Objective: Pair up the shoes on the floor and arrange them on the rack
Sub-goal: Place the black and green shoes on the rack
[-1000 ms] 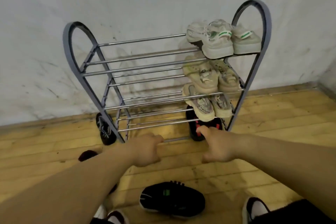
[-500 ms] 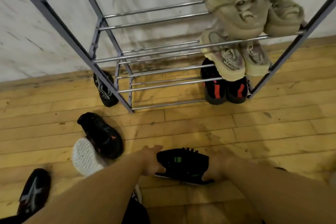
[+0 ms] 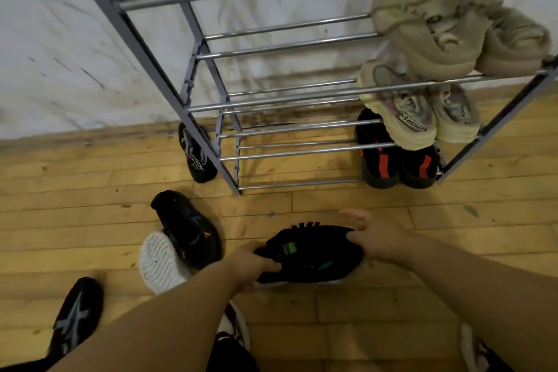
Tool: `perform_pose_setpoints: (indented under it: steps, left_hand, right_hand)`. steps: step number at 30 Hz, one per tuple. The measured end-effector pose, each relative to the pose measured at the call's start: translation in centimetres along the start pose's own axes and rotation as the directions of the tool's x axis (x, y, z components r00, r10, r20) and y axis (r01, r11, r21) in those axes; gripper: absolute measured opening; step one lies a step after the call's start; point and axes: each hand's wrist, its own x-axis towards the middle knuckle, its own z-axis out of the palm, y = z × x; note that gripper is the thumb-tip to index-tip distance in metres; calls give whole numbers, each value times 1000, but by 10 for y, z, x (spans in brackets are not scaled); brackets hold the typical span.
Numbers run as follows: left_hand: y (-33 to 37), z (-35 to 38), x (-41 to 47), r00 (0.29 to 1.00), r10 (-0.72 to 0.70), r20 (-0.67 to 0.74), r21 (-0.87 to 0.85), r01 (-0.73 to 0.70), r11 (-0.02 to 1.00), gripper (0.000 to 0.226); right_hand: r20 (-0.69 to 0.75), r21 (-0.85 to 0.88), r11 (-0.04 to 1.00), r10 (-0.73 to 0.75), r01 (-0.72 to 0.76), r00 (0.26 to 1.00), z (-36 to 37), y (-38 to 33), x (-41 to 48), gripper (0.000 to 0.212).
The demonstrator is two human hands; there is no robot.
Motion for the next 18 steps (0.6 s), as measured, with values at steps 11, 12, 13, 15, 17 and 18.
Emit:
perform_pose_setpoints:
  steps: [11, 12, 13, 15, 17, 18]
  left_hand:
    - [87, -53, -151, 941, 333, -55, 31, -331, 943, 57]
    - [91, -61, -170, 935, 349, -56, 63, -346, 936, 62]
    - [95, -69, -190, 928, 368, -60, 95, -362, 927, 68]
    - [100, -82, -231, 902, 419, -102, 177, -398, 900, 71]
    - [102, -94, -269, 849, 505, -154, 298, -447, 843, 62]
    - [100, -100, -284, 817, 549, -178, 344, -471, 812, 59]
  right_hand:
    - [-76, -180, 913, -384, 366, 920, -108, -159, -160, 37]
    - [-117, -91, 921, -387, 378, 914, -111, -163, -176, 34]
    - [-163, 14, 919, -386, 393, 908, -113, -166, -190, 30]
    - [-226, 220, 877, -379, 426, 897, -110, -169, -214, 27]
    - [-250, 384, 806, -379, 450, 891, -99, -169, -227, 26]
    - [-248, 437, 777, -380, 454, 891, -92, -168, -229, 27]
